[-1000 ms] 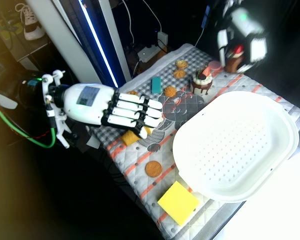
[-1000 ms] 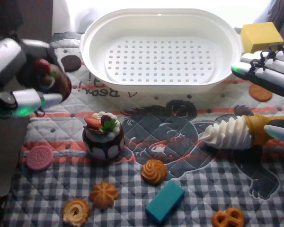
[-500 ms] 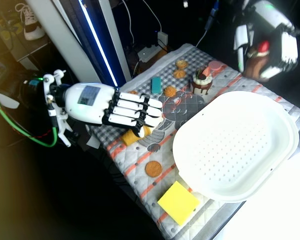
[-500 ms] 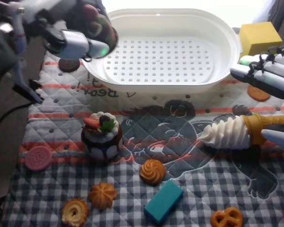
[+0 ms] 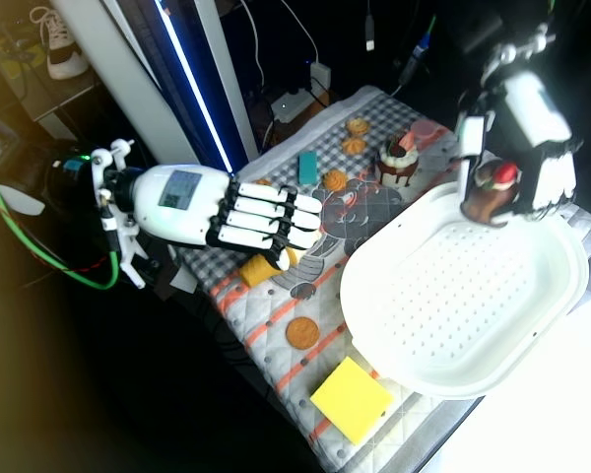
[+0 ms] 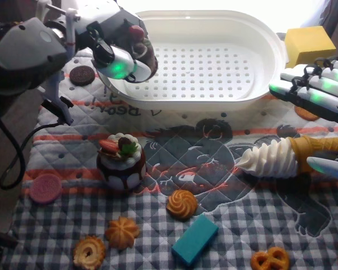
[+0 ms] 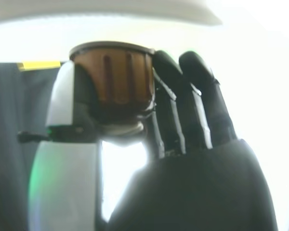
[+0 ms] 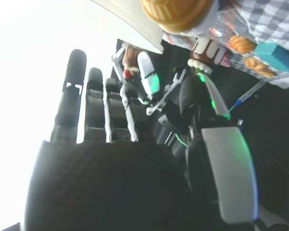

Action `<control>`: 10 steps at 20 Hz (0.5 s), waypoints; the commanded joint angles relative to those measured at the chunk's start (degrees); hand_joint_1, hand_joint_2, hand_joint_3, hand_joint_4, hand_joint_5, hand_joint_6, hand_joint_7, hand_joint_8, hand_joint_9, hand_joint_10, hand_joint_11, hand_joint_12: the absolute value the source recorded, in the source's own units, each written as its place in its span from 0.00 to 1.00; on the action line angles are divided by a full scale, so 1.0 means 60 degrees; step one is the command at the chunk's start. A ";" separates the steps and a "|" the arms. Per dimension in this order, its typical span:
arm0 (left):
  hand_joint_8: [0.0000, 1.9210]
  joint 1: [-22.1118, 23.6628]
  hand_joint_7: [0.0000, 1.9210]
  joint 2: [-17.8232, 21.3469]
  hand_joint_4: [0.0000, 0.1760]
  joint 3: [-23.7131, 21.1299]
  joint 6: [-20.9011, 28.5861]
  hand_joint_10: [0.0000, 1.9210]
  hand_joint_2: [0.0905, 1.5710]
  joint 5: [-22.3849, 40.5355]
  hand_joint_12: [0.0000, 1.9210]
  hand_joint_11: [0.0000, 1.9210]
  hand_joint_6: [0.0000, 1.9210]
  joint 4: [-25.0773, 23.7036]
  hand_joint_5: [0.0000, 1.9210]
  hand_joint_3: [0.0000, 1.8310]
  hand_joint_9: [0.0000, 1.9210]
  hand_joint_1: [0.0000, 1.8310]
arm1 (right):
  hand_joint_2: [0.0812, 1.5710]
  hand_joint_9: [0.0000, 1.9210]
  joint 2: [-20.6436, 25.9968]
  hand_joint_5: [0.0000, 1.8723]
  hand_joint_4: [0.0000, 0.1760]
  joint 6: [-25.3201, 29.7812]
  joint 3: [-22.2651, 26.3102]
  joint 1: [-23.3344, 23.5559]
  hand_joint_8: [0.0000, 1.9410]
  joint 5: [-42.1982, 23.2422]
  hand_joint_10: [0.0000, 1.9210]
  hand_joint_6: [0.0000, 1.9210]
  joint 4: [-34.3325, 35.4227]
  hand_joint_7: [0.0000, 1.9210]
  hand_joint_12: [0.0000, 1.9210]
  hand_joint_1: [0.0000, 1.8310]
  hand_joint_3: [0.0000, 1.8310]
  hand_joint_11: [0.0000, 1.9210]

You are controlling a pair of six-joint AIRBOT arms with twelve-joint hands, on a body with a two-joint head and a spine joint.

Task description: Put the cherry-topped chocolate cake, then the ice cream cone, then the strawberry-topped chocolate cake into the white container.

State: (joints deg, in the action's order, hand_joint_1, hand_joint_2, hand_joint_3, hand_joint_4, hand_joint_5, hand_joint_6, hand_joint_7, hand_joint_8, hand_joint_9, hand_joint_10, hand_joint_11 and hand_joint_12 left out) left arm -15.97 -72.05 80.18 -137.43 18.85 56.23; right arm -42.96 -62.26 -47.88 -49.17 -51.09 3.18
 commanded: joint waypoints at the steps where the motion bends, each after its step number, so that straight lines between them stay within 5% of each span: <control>1: 0.56 0.0070 0.24 0.0086 0.00 -0.0001 -0.0016 0.66 0.71 0.0824 0.94 0.10 0.48 -0.0162 0.21 0.00 0.19 0.66 | 0.85 0.00 0.0024 0.00 0.03 0.0041 -0.0048 0.0039 0.00 -0.1152 0.04 0.00 0.0026 0.00 0.51 0.26 0.00 0.00; 3: 0.17 0.0026 0.15 0.0145 0.00 -0.0115 -0.0016 0.38 0.69 0.0900 0.82 0.00 0.25 -0.0259 0.13 0.00 0.08 0.60 | 0.85 0.01 0.0025 0.00 0.08 0.0075 -0.0048 0.0016 0.00 -0.1154 0.02 0.00 0.0026 0.00 0.46 0.26 0.00 0.00; 4: 0.08 0.0007 0.17 0.0159 0.01 -0.0136 -0.0016 0.30 0.67 0.0920 0.78 0.00 0.17 -0.0258 0.14 0.00 0.09 0.58 | 0.85 0.02 0.0025 0.00 0.04 0.0081 -0.0048 0.0014 0.00 -0.1154 0.02 0.00 0.0026 0.00 0.44 0.25 0.00 0.00; 6: 0.01 -0.0043 0.07 0.0186 0.49 -0.0176 -0.0015 0.09 0.64 0.0962 0.57 0.00 0.07 -0.0254 0.10 0.00 0.03 0.51 | 0.86 0.02 0.0025 0.00 0.03 0.0081 -0.0050 0.0009 0.00 -0.1154 0.02 0.00 0.0026 0.00 0.41 0.27 0.00 0.00; 7: 0.00 -0.0064 0.02 0.0226 0.63 -0.0241 0.0038 0.02 0.63 0.1024 0.46 0.00 0.04 -0.0324 0.08 0.00 0.01 0.48 | 0.85 0.02 0.0026 0.00 0.03 0.0091 -0.0050 0.0008 0.00 -0.1154 0.01 0.00 0.0026 0.00 0.42 0.26 0.00 0.00; 8: 0.00 -0.0089 0.00 0.0304 0.51 -0.0344 0.0294 0.00 0.62 0.1105 0.28 0.00 0.02 -0.0541 0.04 0.00 0.00 0.46 | 0.85 0.02 0.0026 0.00 0.07 0.0121 -0.0054 0.0008 0.00 -0.1154 0.01 0.00 0.0026 0.00 0.44 0.27 0.00 0.00; 9: 0.00 -0.0140 0.00 0.0431 0.49 -0.0481 0.0797 0.00 0.60 0.1205 0.03 0.00 0.00 -0.0957 0.00 0.00 0.00 0.42 | 0.84 0.03 0.0026 0.00 0.00 0.0203 -0.0064 0.0007 0.00 -0.1154 0.02 0.00 0.0015 0.00 0.49 0.28 0.00 0.00; 10: 0.00 -0.0166 0.00 0.0503 0.49 -0.0559 0.1044 0.00 0.60 0.1273 0.03 0.00 0.00 -0.1166 0.00 0.00 0.00 0.42 | 0.84 0.03 0.0026 0.00 0.00 0.0243 -0.0070 0.0007 0.00 -0.1154 0.02 0.00 -0.0013 0.00 0.49 0.28 0.00 0.00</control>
State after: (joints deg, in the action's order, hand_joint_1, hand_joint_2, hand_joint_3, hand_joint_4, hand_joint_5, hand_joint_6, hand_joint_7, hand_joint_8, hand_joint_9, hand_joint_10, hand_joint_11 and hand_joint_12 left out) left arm -17.50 -68.90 75.75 -128.86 21.12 48.88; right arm -43.00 -60.51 -48.07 -49.58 -51.18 2.70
